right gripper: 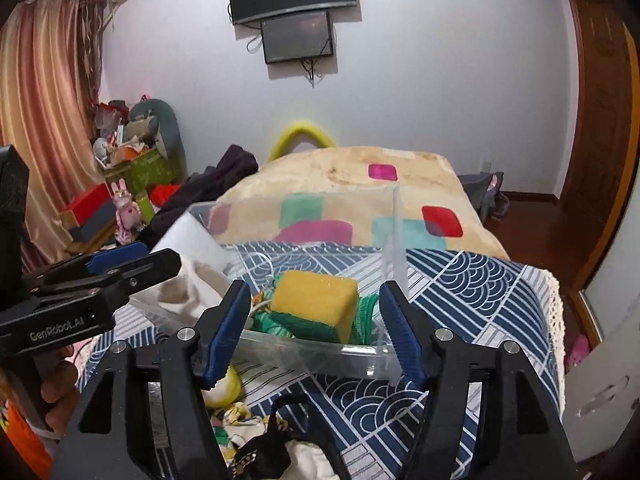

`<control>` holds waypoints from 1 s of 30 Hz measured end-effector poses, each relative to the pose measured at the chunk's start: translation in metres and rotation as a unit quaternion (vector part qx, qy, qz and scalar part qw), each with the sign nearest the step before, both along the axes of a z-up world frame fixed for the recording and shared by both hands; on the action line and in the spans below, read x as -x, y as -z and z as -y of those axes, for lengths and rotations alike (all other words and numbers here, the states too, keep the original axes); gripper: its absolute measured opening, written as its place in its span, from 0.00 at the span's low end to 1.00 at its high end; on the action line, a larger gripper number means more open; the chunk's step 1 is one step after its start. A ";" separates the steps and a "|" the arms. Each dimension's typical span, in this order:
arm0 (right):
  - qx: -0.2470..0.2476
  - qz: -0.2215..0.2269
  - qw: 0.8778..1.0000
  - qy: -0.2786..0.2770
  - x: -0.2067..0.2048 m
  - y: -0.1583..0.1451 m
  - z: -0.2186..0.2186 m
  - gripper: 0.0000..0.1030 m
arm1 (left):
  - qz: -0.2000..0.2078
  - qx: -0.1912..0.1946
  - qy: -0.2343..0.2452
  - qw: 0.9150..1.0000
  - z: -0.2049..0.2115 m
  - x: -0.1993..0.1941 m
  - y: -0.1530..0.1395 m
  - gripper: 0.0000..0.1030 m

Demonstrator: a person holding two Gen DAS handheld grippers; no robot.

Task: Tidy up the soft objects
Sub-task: 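Place white sock with left tool while right tool places yellow-green sponge in box, then place bagged grey sock with left tool while right tool places felt doll in box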

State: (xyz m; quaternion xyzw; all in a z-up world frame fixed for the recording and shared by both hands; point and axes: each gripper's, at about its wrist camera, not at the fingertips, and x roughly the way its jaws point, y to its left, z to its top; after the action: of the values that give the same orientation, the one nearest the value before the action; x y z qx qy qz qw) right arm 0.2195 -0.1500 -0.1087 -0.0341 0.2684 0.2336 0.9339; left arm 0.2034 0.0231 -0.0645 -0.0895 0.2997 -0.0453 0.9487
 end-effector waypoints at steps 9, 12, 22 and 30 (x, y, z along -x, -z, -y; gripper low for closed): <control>-0.010 0.044 0.999 -0.005 0.030 -0.021 0.001 0.73 | 0.039 -0.020 -0.002 0.999 -0.004 0.043 -0.026 0.89; -0.011 0.047 0.999 -0.013 0.036 -0.021 -0.002 0.74 | 0.047 -0.032 -0.014 0.998 -0.006 0.056 -0.029 0.94; 0.013 0.012 0.999 -0.029 0.042 0.012 -0.021 0.74 | -0.001 -0.044 -0.027 0.999 -0.020 0.080 0.007 0.98; 0.039 -0.035 0.998 -0.035 0.035 0.042 -0.038 0.74 | -0.071 -0.068 -0.028 0.995 -0.022 0.081 0.065 0.98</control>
State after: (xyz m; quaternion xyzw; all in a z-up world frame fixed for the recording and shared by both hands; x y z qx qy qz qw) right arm 0.1847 -0.1124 -0.1511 -0.0713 0.3083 0.2566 0.9133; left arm 0.1221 0.0446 -0.1293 -0.0361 0.3657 0.0083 0.9300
